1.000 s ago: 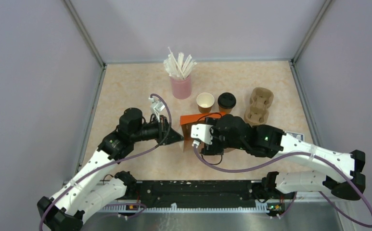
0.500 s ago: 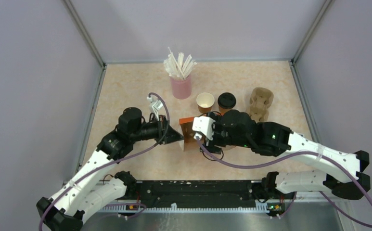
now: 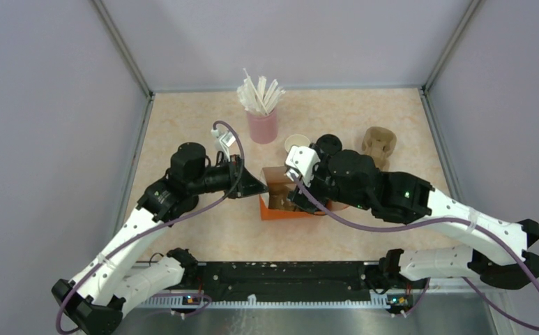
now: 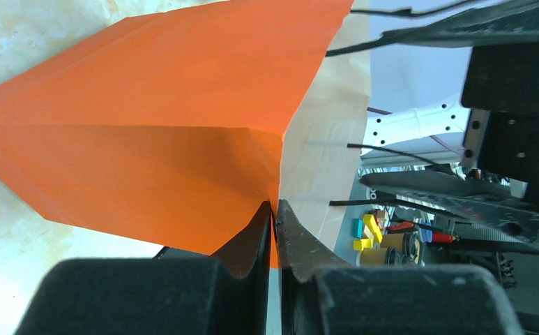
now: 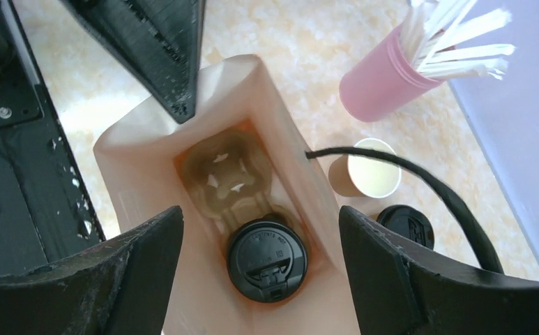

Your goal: Pack the takeout coffee

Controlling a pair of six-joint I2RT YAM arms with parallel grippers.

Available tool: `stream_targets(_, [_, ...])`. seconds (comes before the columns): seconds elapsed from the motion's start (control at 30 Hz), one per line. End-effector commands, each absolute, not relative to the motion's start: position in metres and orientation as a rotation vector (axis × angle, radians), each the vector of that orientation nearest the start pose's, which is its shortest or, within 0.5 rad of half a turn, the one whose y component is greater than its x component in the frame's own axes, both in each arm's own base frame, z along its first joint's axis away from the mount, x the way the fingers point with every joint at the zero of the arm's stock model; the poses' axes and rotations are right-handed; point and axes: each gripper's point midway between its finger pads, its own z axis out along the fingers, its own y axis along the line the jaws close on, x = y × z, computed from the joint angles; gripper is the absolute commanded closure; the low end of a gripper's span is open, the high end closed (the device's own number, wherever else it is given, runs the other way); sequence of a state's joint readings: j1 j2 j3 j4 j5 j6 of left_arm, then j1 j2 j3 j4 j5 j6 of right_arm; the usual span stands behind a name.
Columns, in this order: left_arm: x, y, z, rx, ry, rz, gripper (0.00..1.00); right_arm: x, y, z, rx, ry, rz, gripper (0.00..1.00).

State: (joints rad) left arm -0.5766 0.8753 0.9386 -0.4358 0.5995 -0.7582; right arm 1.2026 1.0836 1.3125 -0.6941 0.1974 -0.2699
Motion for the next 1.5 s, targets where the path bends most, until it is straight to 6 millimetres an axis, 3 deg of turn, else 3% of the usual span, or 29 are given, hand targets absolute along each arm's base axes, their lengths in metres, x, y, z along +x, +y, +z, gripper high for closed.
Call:
stream_targets(0.0, [0.161, -0.249, 0.308, 0.212, 2.123, -1.419, 0.90, 0.169, 0.285, 0.368, -1.037, 1.572, 0.442, 0.19])
stream_targets(0.27, [0.168, -0.245, 0.313, 0.109, 2.200, -1.370, 0.91, 0.173, 0.292, 0.416, -0.843, 1.529, 0.560, 0.12])
stream_targets(0.6, [0.174, -0.228, 0.289, 0.014, 2.380, -1.193, 0.88, 0.187, 0.283, 0.448, -0.579, 1.545, 0.605, 0.01])
stream_targets(0.73, [0.176, -0.218, 0.279, 0.018, 2.421, -1.100, 0.88, 0.209, 0.266, 0.454, -0.481, 1.599, 0.505, 0.01])
stream_targets(0.9, [0.176, -0.209, 0.273, 0.029, 2.433, -1.039, 0.88, 0.253, 0.229, 0.446, -0.302, 1.745, 0.344, 0.06])
stream_targets(1.0, [0.176, -0.207, 0.276, 0.026, 2.421, -1.030, 0.88, 0.279, 0.206, 0.446, -0.183, 1.789, 0.344, 0.10])
stream_targets(1.03, [0.176, -0.207, 0.279, 0.029, 2.414, -1.031, 0.88, 0.293, 0.190, 0.441, -0.112, 1.815, 0.326, 0.11])
stream_targets(1.13, [0.178, -0.207, 0.288, 0.037, 2.392, -1.031, 0.88, 0.322, 0.164, 0.409, -0.022, 1.941, 0.287, 0.16])
stream_targets(1.23, [0.179, -0.208, 0.299, 0.049, 2.363, -1.045, 0.83, 0.341, 0.149, 0.367, -0.023, 2.054, 0.148, 0.16])
stream_targets(1.4, [0.180, -0.210, 0.309, 0.079, 2.340, -1.057, 0.59, 0.366, 0.131, 0.298, -0.047, 2.231, -0.032, 0.13])
stream_targets(1.47, [0.181, -0.211, 0.318, 0.098, 2.316, -1.062, 0.56, 0.374, 0.130, 0.275, -0.071, 2.286, -0.061, 0.12])
